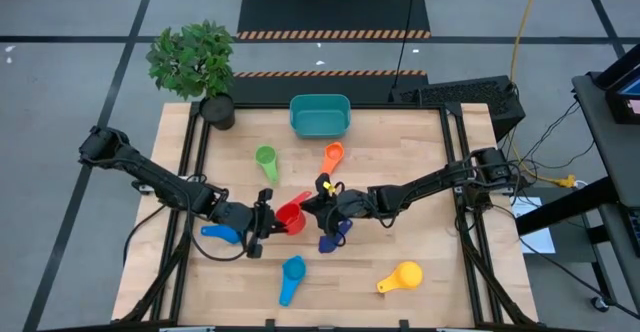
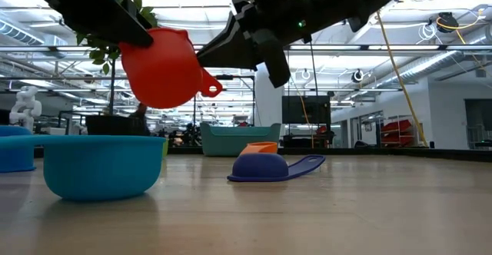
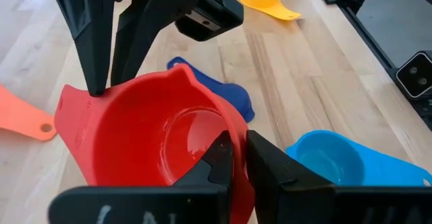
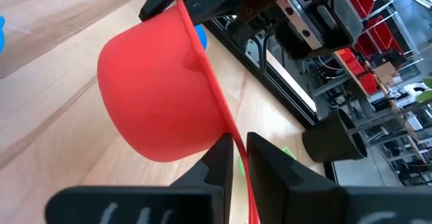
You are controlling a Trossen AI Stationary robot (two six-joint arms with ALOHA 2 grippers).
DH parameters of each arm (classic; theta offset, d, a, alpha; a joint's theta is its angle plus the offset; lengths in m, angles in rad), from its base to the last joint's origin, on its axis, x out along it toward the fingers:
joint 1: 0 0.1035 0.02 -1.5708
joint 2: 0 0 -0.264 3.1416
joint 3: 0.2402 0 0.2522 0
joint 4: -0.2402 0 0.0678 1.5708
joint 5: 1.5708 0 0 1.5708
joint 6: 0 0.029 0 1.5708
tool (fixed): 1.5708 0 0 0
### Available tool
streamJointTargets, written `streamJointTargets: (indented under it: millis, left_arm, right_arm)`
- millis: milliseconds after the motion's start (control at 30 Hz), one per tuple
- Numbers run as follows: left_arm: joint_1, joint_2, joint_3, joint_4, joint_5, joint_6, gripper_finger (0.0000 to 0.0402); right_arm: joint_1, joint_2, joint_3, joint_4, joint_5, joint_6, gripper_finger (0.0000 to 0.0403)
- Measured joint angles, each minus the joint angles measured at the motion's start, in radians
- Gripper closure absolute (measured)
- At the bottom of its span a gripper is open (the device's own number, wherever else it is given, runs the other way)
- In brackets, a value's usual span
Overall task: Nest measuring cups in basket
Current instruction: Put the red measuring cup into the blue bin
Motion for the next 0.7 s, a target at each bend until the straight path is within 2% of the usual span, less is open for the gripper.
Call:
streamJointTargets:
  millis: [300, 600, 700]
  left_arm:
    - [0.001, 0.0, 0.0, 0.0, 0.0, -0.006, 0.0376]
    - [0.0, 0.0, 0.0, 0.027, 0.002, 0.002, 0.0376]
    - [-0.001, 0.0, 0.0, 0.027, 0.005, 0.001, 0.0376]
  right_arm:
    - [-0.006, -0.001, 0.0, -0.022, 0.018, -0.004, 0.0391]
    - [-0.007, -0.001, 0.0, -0.01, 0.024, 0.001, 0.0315]
    - [-0.008, -0.001, 0.0, -0.009, 0.023, 0.001, 0.0308]
